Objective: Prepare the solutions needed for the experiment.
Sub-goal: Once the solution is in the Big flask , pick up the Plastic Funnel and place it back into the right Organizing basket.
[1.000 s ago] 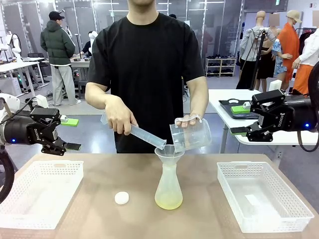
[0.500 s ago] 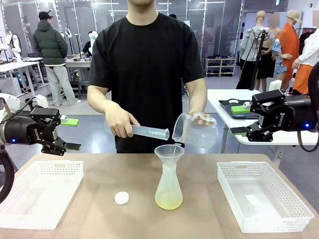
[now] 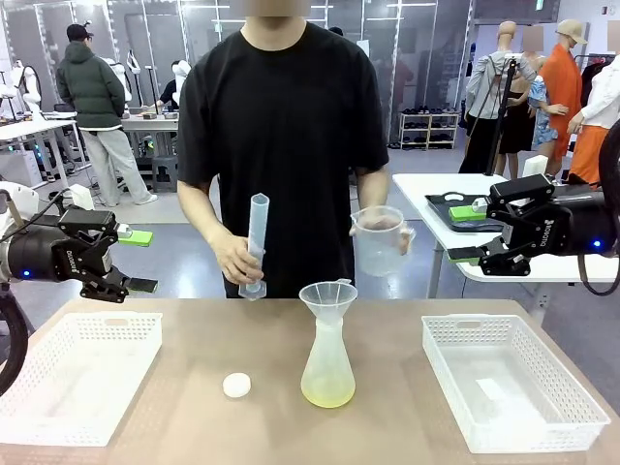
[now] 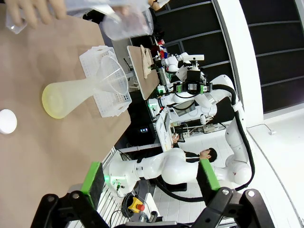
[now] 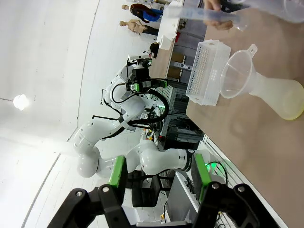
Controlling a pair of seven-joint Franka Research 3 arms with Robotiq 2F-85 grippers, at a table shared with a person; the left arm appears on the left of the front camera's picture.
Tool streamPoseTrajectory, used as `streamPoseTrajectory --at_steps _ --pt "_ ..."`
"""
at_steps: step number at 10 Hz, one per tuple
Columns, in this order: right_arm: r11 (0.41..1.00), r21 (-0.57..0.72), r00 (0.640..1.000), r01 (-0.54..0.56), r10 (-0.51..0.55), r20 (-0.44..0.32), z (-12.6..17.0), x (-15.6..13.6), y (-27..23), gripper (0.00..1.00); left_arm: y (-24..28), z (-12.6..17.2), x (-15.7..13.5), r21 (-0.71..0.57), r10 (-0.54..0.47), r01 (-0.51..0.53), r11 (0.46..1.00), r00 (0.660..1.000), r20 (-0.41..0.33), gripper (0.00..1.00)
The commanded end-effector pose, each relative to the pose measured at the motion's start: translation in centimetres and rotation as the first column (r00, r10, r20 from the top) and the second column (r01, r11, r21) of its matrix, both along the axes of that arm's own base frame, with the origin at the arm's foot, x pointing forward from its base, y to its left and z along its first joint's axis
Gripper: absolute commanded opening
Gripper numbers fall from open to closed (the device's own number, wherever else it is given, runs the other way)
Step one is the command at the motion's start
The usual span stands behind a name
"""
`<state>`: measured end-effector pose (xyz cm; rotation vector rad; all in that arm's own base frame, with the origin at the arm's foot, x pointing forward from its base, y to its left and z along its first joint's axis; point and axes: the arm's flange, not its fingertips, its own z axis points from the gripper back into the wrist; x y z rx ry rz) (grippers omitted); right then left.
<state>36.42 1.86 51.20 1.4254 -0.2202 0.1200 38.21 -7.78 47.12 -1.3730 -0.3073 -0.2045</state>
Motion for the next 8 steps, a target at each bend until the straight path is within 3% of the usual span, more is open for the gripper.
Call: streamPoseTrajectory --at_steps 1,4,6,8 --pt "1.0 0.005 1.0 0.0 0.0 0.007 0.2 -0.1 0.1 0.69 -0.2 0.2 0.1 -0.028 0.003 -0.003 1.0 1.0 -0.006 1.0" --pt "0.998 -0.062 1.0 -0.012 0.013 0.01 0.2 0.1 0.4 0.69 -0.2 0.2 0.1 -0.028 0.003 -0.003 1.0 1.0 -0.006 1.0" --pt "0.985 -0.171 1.0 -0.017 0.019 0.01 1.3 0.7 1.2 0.69 -0.2 0.2 0.1 -0.028 0.003 -0.003 1.0 1.0 -0.006 1.0" --pt "0.934 -0.357 1.0 0.016 -0.01 0.019 3.1 2.0 2.6 0.69 -0.2 0.2 0.1 -0.028 0.003 -0.003 1.0 1.0 -0.006 1.0"
